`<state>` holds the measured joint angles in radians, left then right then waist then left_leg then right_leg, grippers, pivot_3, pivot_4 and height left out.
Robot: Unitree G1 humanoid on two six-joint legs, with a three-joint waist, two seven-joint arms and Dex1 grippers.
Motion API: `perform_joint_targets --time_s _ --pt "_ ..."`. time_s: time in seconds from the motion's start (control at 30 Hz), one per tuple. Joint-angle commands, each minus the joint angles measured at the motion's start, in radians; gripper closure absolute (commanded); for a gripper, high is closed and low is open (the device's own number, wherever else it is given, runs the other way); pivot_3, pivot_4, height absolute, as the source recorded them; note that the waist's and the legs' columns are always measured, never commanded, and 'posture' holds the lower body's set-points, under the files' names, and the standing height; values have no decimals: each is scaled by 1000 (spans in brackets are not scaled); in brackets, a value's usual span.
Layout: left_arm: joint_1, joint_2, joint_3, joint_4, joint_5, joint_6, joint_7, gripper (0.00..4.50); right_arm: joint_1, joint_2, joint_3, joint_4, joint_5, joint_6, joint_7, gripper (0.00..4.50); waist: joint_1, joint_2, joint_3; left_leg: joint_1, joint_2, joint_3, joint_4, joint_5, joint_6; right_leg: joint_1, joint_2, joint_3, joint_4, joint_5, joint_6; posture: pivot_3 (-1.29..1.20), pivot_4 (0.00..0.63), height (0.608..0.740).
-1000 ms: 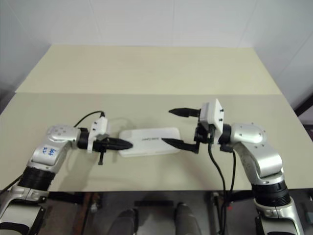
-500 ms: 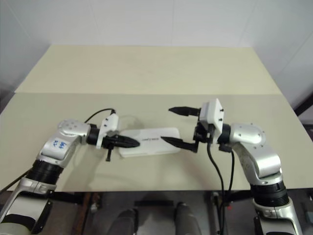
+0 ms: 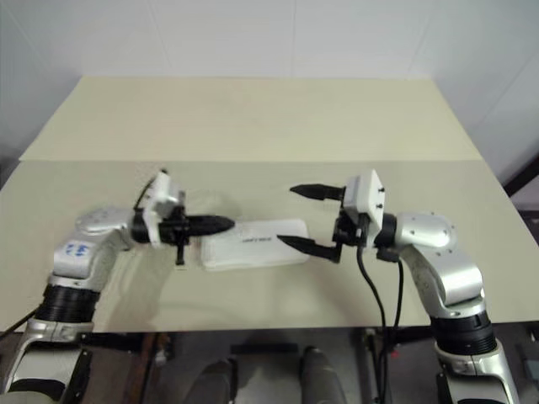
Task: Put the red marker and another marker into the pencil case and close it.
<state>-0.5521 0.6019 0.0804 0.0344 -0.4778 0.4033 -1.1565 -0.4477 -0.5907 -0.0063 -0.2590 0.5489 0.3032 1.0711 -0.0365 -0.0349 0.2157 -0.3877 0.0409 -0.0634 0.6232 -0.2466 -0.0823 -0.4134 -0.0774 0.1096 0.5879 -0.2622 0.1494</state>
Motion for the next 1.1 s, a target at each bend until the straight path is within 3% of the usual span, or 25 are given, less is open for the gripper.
perform_joint_targets --time_s 0.03,0.23,0.67,1.1 --pt "36 30 72 -90 -66 24 19 4458 -5 -22 -41 -3 9 -29 13 0 -1 0 0 0 0 0 0 0 0 0 0 0 0 0 0 0 150 740" --pt "111 96 153 -184 -140 98 40 4458 40 -62 -89 -2 16 -34 11 0 0 0 0 0 0 0 -2 0 0 0 0 0 -1 0 -1 0 150 740" --pt "142 130 188 -153 -125 -4 46 43 112 -183 -212 51 13 -71 62 0 1 0 0 0 0 0 -2 0 0 0 0 0 -4 -1 -3 0 150 740" --pt "116 131 151 -118 -93 -65 42 43 113 -260 -277 148 -20 -120 82 0 -1 0 0 0 0 1 -2 0 0 0 0 0 -4 -2 -3 0 150 740"
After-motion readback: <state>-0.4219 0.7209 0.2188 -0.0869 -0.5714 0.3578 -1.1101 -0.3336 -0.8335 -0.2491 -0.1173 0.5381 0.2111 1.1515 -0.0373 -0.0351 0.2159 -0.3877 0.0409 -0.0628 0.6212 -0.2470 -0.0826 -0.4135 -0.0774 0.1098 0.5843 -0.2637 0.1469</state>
